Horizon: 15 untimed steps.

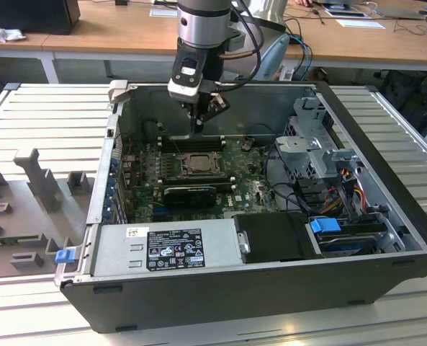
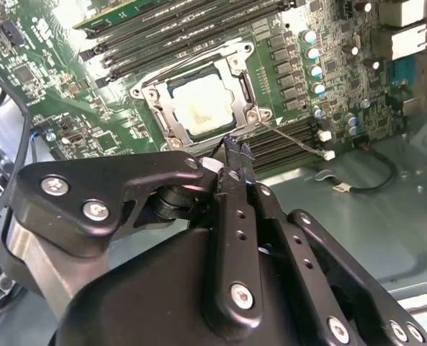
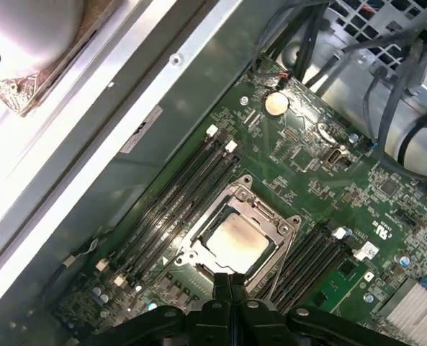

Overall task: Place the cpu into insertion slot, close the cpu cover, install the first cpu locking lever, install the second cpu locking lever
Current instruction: 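Install the first cpu locking lever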

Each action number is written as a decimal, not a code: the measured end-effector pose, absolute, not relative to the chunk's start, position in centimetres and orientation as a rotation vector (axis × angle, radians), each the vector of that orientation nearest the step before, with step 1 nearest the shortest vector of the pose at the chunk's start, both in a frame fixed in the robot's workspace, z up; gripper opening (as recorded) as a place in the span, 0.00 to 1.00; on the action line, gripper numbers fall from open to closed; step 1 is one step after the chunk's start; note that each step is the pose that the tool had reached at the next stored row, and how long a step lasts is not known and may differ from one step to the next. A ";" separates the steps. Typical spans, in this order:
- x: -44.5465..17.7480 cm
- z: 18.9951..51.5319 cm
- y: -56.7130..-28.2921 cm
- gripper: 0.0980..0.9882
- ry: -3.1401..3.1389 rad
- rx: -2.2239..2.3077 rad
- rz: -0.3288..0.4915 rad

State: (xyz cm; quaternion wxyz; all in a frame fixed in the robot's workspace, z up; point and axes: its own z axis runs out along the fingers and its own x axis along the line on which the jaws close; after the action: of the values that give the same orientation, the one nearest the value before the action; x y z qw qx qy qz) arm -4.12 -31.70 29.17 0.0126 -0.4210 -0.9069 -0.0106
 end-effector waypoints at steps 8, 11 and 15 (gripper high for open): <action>-4.1 29.2 -31.7 0.01 -2.875 -1.200 -0.031; -4.1 29.2 -31.7 0.01 -2.890 -1.162 -0.031; -4.1 29.2 -31.7 0.01 -2.908 -1.117 -0.030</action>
State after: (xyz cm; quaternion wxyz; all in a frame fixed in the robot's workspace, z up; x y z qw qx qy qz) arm -4.12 -31.70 29.17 0.0133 -0.3585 -0.9334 -0.0097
